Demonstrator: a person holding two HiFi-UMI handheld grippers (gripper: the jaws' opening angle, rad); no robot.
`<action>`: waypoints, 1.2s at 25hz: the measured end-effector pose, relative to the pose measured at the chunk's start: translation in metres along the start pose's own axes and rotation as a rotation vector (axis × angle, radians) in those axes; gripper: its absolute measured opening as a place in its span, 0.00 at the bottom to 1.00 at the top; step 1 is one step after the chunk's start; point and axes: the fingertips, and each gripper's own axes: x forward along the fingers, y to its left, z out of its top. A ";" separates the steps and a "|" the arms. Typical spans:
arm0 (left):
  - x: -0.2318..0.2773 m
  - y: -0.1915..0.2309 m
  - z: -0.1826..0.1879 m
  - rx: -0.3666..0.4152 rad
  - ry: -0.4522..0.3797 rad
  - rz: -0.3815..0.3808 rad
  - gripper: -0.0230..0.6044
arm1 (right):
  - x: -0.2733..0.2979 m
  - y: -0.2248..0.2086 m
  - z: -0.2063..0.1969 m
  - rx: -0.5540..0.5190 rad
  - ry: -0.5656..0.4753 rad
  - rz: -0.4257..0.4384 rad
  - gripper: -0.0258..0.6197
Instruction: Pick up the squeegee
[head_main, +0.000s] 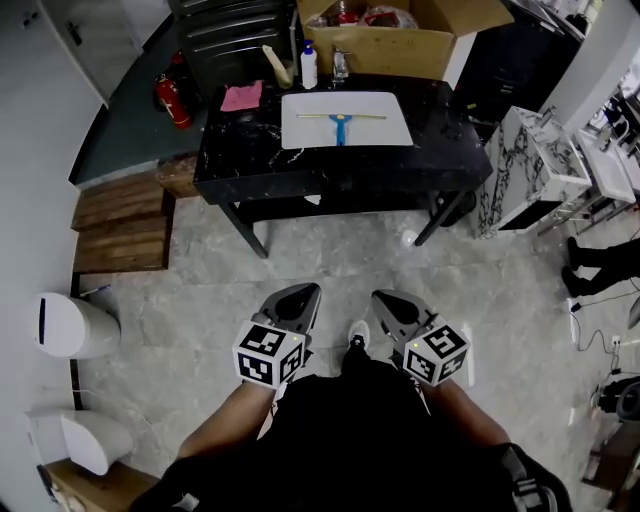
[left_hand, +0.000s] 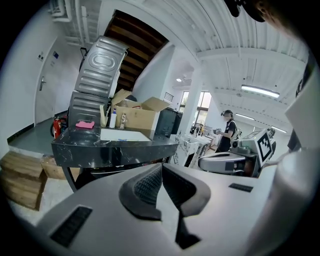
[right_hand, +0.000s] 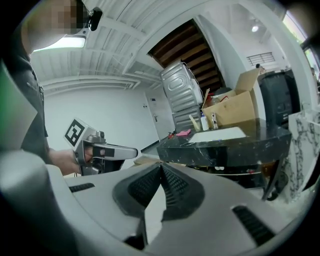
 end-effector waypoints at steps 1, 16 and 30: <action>0.007 0.003 0.002 -0.002 0.004 0.003 0.07 | 0.004 -0.007 0.003 0.001 -0.001 0.004 0.05; 0.095 0.024 0.047 0.004 0.006 0.046 0.07 | 0.039 -0.100 0.049 0.010 -0.016 0.040 0.05; 0.161 0.019 0.078 0.059 -0.001 0.098 0.07 | 0.044 -0.171 0.075 0.008 -0.034 0.081 0.05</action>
